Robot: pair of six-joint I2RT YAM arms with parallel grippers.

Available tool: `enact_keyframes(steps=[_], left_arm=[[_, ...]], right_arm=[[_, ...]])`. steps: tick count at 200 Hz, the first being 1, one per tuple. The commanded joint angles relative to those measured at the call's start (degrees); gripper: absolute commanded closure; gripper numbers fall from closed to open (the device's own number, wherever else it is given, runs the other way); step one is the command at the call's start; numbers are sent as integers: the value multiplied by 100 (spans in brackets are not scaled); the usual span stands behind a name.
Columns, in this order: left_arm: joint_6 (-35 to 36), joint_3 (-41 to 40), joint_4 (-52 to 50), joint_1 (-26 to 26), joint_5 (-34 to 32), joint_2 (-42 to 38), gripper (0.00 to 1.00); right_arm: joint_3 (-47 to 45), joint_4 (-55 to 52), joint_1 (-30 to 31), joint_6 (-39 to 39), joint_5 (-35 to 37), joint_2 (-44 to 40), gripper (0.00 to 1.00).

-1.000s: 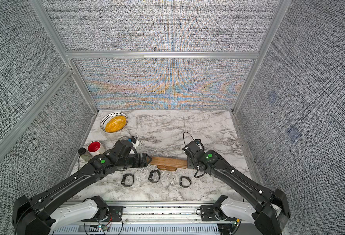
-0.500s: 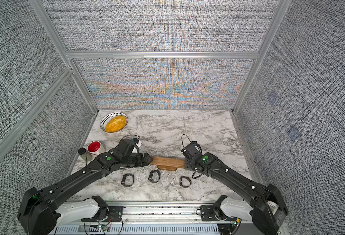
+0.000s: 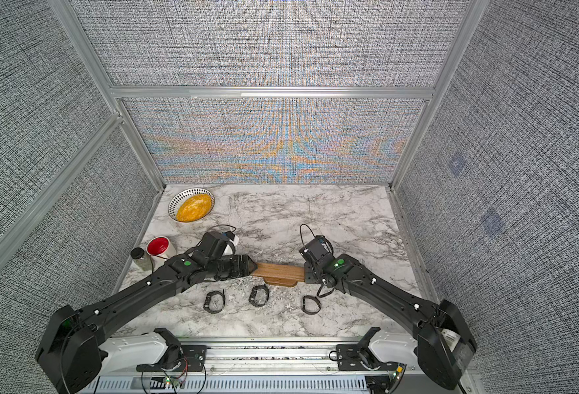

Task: Place watch on stand
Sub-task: Place the watch on the stand.

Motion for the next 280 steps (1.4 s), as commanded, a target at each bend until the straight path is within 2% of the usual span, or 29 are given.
enact_keyframes(steps=[1,115,280], left_arm=[[-16,26,184,16,161,102,24],[56,54,285,41,490,440,34],[25,-124,564,43,723,582,39]], right_arm=[[107,38,75,-22,76,91,100],[647,52,474,82,94,792,100],[1631,-105,1012,284,79,2004,100]])
